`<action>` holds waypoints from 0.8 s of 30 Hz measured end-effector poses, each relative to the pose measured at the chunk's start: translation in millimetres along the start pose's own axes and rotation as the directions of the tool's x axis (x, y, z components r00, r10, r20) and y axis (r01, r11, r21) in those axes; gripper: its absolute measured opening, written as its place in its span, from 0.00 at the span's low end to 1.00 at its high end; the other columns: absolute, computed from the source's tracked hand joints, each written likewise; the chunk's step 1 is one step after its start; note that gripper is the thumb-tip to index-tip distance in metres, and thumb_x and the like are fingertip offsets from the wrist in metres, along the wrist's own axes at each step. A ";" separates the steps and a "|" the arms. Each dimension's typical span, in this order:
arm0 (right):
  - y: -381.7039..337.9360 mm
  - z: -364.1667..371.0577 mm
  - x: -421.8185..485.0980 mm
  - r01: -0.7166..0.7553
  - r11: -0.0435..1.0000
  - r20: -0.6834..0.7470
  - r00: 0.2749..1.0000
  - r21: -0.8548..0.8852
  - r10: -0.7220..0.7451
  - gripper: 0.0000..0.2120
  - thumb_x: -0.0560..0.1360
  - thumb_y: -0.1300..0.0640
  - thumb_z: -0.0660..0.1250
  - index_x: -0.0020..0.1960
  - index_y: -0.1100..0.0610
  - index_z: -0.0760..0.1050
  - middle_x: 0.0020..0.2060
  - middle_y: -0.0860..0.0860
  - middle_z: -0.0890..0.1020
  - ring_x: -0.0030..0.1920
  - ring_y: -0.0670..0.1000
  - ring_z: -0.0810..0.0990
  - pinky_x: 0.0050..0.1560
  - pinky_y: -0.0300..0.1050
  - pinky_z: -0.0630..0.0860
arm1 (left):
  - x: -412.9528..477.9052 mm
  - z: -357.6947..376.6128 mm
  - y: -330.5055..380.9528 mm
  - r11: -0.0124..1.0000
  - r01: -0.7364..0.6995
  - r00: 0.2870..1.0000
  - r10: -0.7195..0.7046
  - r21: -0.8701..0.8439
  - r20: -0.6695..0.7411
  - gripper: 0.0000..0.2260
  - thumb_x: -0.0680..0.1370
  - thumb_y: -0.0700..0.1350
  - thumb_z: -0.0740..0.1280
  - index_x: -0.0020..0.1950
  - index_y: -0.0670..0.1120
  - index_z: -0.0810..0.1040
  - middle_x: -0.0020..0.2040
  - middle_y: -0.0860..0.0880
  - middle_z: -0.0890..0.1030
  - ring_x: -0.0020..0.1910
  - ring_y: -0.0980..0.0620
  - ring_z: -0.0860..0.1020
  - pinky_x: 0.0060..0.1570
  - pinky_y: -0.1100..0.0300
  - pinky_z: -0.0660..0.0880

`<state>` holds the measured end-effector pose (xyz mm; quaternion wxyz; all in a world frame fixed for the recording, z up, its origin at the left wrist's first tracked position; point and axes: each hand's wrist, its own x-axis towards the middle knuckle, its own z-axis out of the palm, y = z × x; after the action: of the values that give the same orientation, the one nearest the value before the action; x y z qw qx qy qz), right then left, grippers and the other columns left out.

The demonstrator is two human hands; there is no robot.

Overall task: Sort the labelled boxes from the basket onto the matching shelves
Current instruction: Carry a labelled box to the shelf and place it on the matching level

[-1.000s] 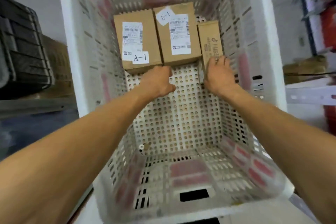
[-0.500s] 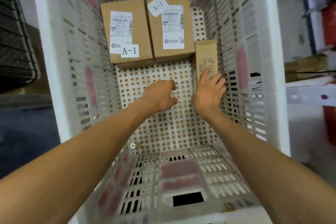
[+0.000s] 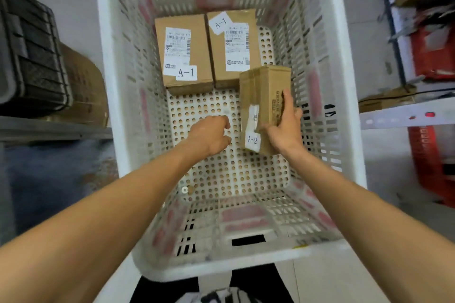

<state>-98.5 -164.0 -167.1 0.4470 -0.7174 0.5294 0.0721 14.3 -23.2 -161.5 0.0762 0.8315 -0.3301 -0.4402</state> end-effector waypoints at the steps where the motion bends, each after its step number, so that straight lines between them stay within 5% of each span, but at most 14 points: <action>1: -7.6 -5.9 -8.0 0.009 0.998 -0.008 1.000 0.065 -0.008 0.50 0.70 0.69 0.70 0.78 0.42 0.46 0.68 0.54 0.61 0.63 0.52 0.66 0.64 0.50 0.66 | -7.2 -10.3 3.1 1.000 -0.011 1.000 0.011 0.006 -0.019 0.16 0.77 0.46 0.65 0.65 0.48 0.73 0.57 0.48 0.80 0.55 0.47 0.77 0.53 0.52 0.75; 5: -52.8 -32.4 -39.7 0.052 0.958 -0.019 0.999 0.281 -0.049 0.52 0.66 0.73 0.71 0.78 0.43 0.48 0.72 0.50 0.65 0.69 0.51 0.66 0.69 0.57 0.67 | -37.7 -70.7 14.1 0.997 -0.063 0.987 0.067 0.034 -0.149 0.15 0.76 0.45 0.65 0.63 0.48 0.74 0.57 0.46 0.80 0.55 0.44 0.77 0.53 0.51 0.76; 9: -100.2 -64.3 -67.7 0.153 0.920 0.015 0.985 0.361 -0.169 0.49 0.70 0.74 0.69 0.79 0.43 0.50 0.74 0.44 0.62 0.67 0.44 0.64 0.63 0.38 0.66 | -74.9 -141.6 20.8 0.997 -0.072 0.949 0.076 0.026 -0.307 0.14 0.76 0.42 0.62 0.60 0.47 0.76 0.54 0.44 0.81 0.52 0.42 0.79 0.52 0.50 0.77; 15: -155.4 -106.4 -116.3 0.325 0.856 0.091 0.916 0.401 -0.390 0.49 0.72 0.74 0.68 0.78 0.38 0.49 0.76 0.47 0.61 0.71 0.51 0.68 0.64 0.50 0.73 | -150.9 -211.3 40.3 0.994 -0.099 0.837 0.110 0.050 -0.536 0.13 0.75 0.40 0.62 0.59 0.46 0.77 0.53 0.46 0.82 0.53 0.43 0.79 0.52 0.49 0.77; 20: -185.4 -144.6 -164.1 0.470 0.763 0.085 0.825 0.445 -0.558 0.47 0.72 0.76 0.65 0.78 0.41 0.51 0.72 0.46 0.65 0.52 0.37 0.75 0.40 0.29 0.76 | -217.3 -223.1 73.5 0.993 -0.064 0.780 0.111 0.098 -0.616 0.15 0.75 0.40 0.63 0.62 0.46 0.76 0.56 0.47 0.81 0.56 0.44 0.77 0.51 0.53 0.75; 24: -187.4 -169.4 -202.9 0.550 0.709 0.059 0.771 0.442 -0.635 0.46 0.73 0.76 0.64 0.79 0.44 0.51 0.65 0.41 0.65 0.50 0.34 0.71 0.37 0.24 0.73 | -268.4 -209.6 89.7 0.981 -0.001 0.721 0.136 0.195 -0.680 0.16 0.75 0.40 0.63 0.62 0.48 0.75 0.57 0.49 0.81 0.56 0.44 0.77 0.47 0.54 0.73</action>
<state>-93.8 -137.0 155.7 0.6353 -0.7308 0.2233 -0.1117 29.1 38.7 184.9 0.1342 0.9259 -0.3473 -0.0645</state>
